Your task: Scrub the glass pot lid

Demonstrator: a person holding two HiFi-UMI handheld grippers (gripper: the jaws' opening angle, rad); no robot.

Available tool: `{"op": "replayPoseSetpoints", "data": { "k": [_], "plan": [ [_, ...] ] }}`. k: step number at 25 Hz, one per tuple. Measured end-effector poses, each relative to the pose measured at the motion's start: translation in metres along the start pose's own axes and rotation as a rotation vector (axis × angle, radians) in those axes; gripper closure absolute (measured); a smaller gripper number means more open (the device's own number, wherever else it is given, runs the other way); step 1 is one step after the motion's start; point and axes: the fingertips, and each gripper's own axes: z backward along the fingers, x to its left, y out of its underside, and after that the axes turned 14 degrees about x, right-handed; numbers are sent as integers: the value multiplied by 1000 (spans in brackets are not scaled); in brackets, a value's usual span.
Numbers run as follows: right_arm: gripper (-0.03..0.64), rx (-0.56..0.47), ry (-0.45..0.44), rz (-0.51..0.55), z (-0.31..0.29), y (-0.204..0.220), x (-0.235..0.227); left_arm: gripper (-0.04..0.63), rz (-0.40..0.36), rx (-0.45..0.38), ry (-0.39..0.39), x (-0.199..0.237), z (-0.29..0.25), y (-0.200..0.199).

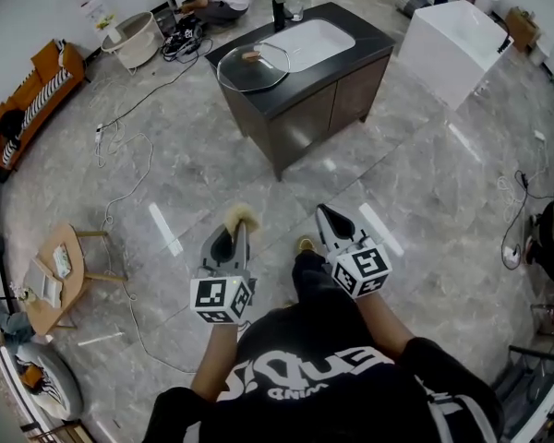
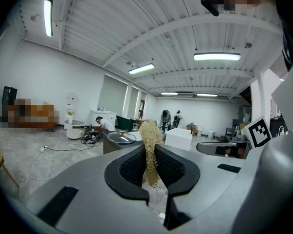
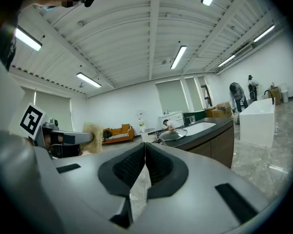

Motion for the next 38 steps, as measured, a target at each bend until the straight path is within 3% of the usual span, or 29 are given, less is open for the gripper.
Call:
{"op": "replayPoseSetpoints", "data": {
  "k": [10,20,28,38],
  "plan": [
    [603,27,-54,23,-70,-55,-65,548,17,12,0,22,-91,-59],
    [603,41,-131,65,-138,-101,-132,548,69,-21,-86,49,-165,-103],
    [603,62,-204,84,-186,-117,-139,548,98,-20,-142,75,-191,-116],
    [603,76,-180,78,-254,-134,-174,548,98,-17,-105,120,-265,-135]
  ]
}}
